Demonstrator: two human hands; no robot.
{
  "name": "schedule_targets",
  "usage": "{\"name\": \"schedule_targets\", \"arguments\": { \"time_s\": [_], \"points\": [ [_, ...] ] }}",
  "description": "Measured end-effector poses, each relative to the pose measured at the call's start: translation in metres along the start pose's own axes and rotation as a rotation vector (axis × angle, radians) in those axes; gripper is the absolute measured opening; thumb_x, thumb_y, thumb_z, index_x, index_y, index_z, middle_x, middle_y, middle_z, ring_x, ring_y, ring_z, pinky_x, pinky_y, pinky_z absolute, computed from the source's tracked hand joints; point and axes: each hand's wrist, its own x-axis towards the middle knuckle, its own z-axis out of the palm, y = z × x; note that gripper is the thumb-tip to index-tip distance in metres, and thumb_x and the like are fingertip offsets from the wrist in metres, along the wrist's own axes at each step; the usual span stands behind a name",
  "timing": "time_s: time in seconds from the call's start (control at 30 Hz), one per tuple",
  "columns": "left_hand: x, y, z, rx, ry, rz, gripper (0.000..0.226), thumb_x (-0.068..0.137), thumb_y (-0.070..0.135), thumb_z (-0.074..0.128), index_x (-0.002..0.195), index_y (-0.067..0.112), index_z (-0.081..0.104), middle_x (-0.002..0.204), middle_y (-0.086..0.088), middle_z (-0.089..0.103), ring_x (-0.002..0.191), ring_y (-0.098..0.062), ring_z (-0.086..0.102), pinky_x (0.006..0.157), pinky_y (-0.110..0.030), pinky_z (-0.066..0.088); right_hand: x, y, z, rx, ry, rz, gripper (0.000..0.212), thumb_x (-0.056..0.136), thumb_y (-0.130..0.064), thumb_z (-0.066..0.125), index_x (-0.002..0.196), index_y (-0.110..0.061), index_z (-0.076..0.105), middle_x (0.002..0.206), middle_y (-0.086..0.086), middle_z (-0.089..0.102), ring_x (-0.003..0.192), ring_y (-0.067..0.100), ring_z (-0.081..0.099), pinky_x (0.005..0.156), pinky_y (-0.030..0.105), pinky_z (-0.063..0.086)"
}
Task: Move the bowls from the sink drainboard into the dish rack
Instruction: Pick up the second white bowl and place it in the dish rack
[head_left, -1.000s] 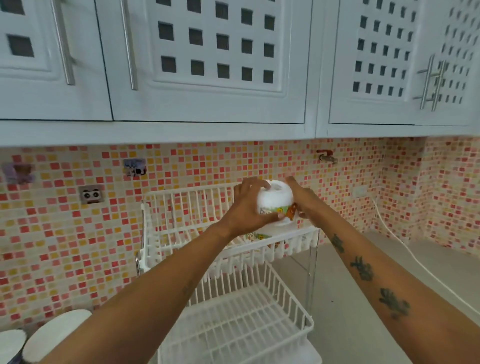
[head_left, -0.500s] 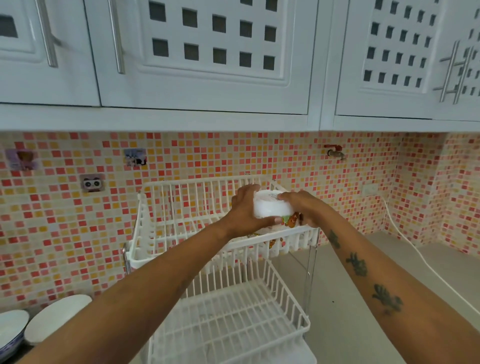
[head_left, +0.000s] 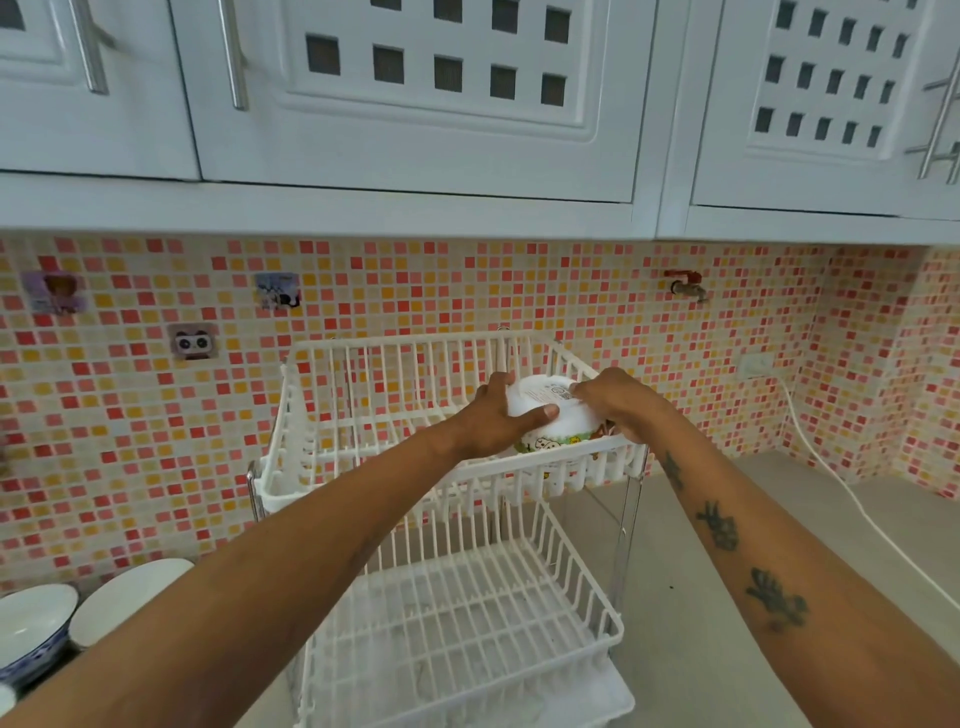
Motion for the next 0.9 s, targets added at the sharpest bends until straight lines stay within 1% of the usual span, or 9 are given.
{"name": "schedule_targets", "arguments": {
  "time_s": [0.3, 0.4, 0.47, 0.53, 0.63, 0.73, 0.77, 0.83, 0.9],
  "points": [
    [0.003, -0.002, 0.002, -0.012, 0.0, 0.005, 0.09, 0.085, 0.059, 0.057, 0.151, 0.015, 0.013, 0.153, -0.01, 0.028, 0.136, -0.028, 0.037, 0.113, -0.047, 0.036, -0.001, 0.0, 0.002, -0.09, 0.037, -0.021, 0.05, 0.095, -0.027, 0.048, 0.134, 0.004, 0.045, 0.104, 0.013, 0.053, 0.088, 0.028, 0.053, 0.072, 0.033, 0.041],
    [0.002, 0.0, 0.002, -0.013, 0.0, -0.007, 0.089, 0.086, 0.058, 0.056, 0.151, 0.016, 0.013, 0.153, -0.01, 0.028, 0.136, -0.028, 0.038, 0.113, -0.047, 0.035, -0.004, 0.002, 0.004, -0.102, 0.096, -0.038, 0.049, 0.093, -0.03, 0.05, 0.129, 0.003, 0.049, 0.105, 0.012, 0.056, 0.087, 0.028, 0.055, 0.064, 0.031, 0.042],
    [-0.001, 0.002, 0.0, -0.011, -0.005, -0.022, 0.087, 0.088, 0.058, 0.054, 0.151, 0.015, 0.012, 0.154, -0.011, 0.026, 0.136, -0.029, 0.037, 0.114, -0.047, 0.034, -0.006, 0.003, 0.008, -0.107, 0.176, -0.087, 0.046, 0.093, -0.03, 0.051, 0.125, 0.003, 0.053, 0.113, 0.015, 0.061, 0.091, 0.03, 0.059, 0.061, 0.029, 0.042],
    [-0.009, 0.007, -0.003, 0.0, 0.016, -0.035, 0.087, 0.09, 0.059, 0.048, 0.153, 0.014, 0.008, 0.158, -0.012, 0.018, 0.141, -0.03, 0.031, 0.116, -0.046, 0.029, -0.012, 0.004, 0.011, -0.09, 0.272, -0.164, 0.041, 0.095, -0.028, 0.05, 0.121, 0.002, 0.056, 0.118, 0.017, 0.062, 0.1, 0.033, 0.06, 0.069, 0.029, 0.042],
    [-0.024, 0.016, -0.016, 0.002, 0.087, -0.031, 0.085, 0.094, 0.06, 0.039, 0.155, 0.013, 0.003, 0.164, -0.01, 0.004, 0.148, -0.03, 0.019, 0.117, -0.043, 0.022, -0.024, 0.004, 0.011, -0.063, 0.381, -0.293, 0.036, 0.095, -0.025, 0.048, 0.117, 0.001, 0.06, 0.12, 0.021, 0.061, 0.101, 0.033, 0.057, 0.074, 0.03, 0.04],
    [-0.044, 0.019, -0.042, 0.008, 0.119, 0.014, 0.081, 0.095, 0.059, 0.035, 0.155, 0.014, 0.004, 0.164, -0.009, 0.002, 0.149, -0.03, 0.017, 0.118, -0.043, 0.021, -0.036, -0.008, 0.013, 0.015, 0.416, -0.397, 0.043, 0.096, -0.028, 0.048, 0.131, -0.005, 0.054, 0.138, 0.017, 0.05, 0.124, 0.032, 0.049, 0.1, 0.037, 0.038],
    [-0.053, 0.016, -0.052, 0.037, 0.124, 0.035, 0.078, 0.096, 0.058, 0.035, 0.155, 0.015, 0.006, 0.164, -0.008, 0.004, 0.149, -0.03, 0.02, 0.118, -0.042, 0.022, -0.041, -0.017, 0.016, 0.041, 0.416, -0.435, 0.043, 0.096, -0.029, 0.047, 0.132, -0.007, 0.054, 0.14, 0.016, 0.049, 0.126, 0.031, 0.048, 0.102, 0.037, 0.037],
    [-0.072, 0.009, -0.072, 0.087, 0.137, 0.072, 0.073, 0.097, 0.056, 0.035, 0.154, 0.019, 0.01, 0.164, -0.008, 0.008, 0.147, -0.03, 0.025, 0.117, -0.041, 0.025, -0.054, -0.041, 0.026, 0.098, 0.397, -0.501, 0.04, 0.095, -0.029, 0.046, 0.129, -0.008, 0.056, 0.138, 0.013, 0.051, 0.124, 0.029, 0.05, 0.099, 0.035, 0.037],
    [-0.093, 0.001, -0.094, 0.069, 0.179, 0.086, 0.069, 0.098, 0.054, 0.035, 0.153, 0.02, 0.013, 0.162, -0.008, 0.016, 0.144, -0.029, 0.031, 0.112, -0.037, 0.031, -0.066, -0.071, 0.043, 0.17, 0.346, -0.553, 0.039, 0.095, -0.028, 0.045, 0.127, -0.009, 0.057, 0.136, 0.01, 0.055, 0.123, 0.026, 0.052, 0.096, 0.032, 0.037]
  ]
}}
